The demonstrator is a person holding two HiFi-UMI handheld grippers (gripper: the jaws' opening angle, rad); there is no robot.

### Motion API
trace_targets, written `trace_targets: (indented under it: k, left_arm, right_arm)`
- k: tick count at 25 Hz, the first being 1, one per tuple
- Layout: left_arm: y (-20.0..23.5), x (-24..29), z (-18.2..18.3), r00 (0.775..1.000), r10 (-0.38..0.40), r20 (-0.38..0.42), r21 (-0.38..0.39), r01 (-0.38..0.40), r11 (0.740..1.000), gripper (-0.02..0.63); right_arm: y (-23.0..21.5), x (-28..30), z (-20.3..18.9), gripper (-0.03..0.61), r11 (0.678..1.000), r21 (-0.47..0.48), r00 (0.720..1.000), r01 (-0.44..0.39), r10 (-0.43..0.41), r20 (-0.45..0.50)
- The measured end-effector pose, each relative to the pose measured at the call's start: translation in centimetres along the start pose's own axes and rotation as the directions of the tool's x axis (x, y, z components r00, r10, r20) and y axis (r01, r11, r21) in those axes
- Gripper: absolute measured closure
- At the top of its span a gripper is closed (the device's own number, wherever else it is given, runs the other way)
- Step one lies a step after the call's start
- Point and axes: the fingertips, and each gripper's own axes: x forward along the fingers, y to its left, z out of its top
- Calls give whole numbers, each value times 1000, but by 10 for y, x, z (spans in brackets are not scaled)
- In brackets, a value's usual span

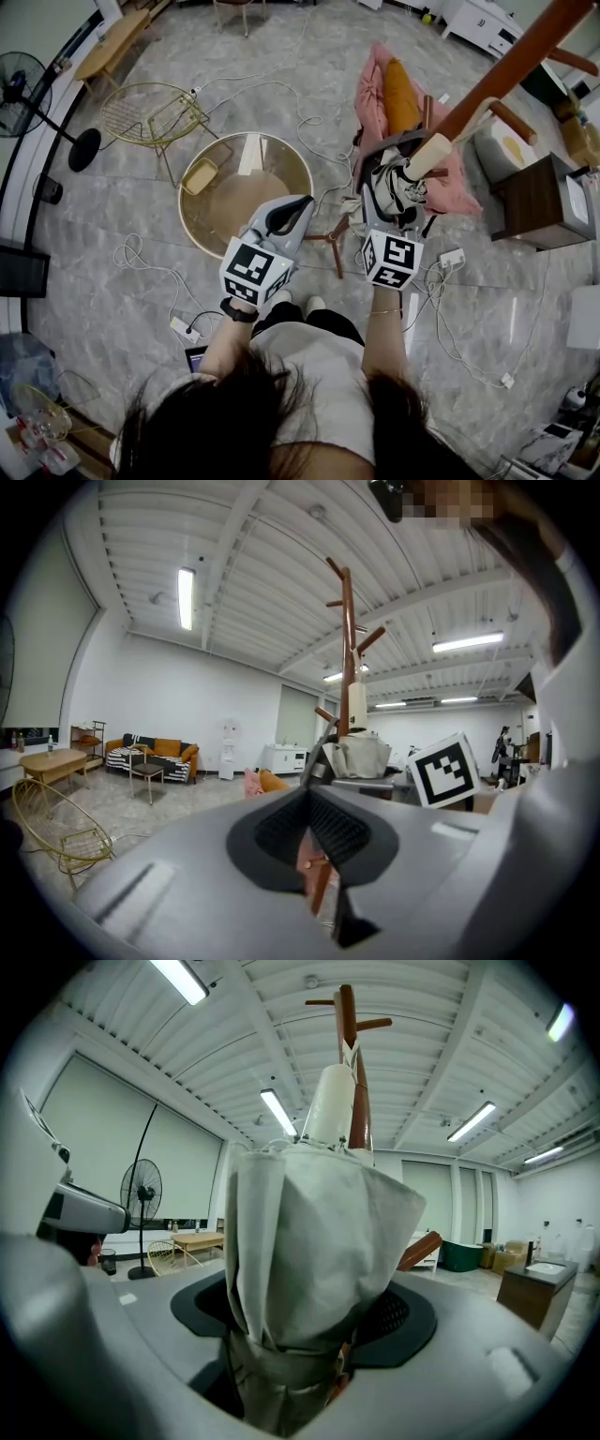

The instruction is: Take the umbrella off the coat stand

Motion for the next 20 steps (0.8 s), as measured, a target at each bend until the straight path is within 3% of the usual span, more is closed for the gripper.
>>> trace_targets:
  k: [9, 20]
  left_arm:
    - [2, -3, 1, 1000, 9, 5, 5, -9, 1000, 555]
    - [-3, -1, 7, 1000, 0, 20, 15, 0, 1000, 555]
  right_arm:
    - [0, -1, 2, 244, 1000, 29, 1000, -2, 2, -5]
    - [-3, -13, 31, 249, 1000, 23, 998, -8, 6, 57]
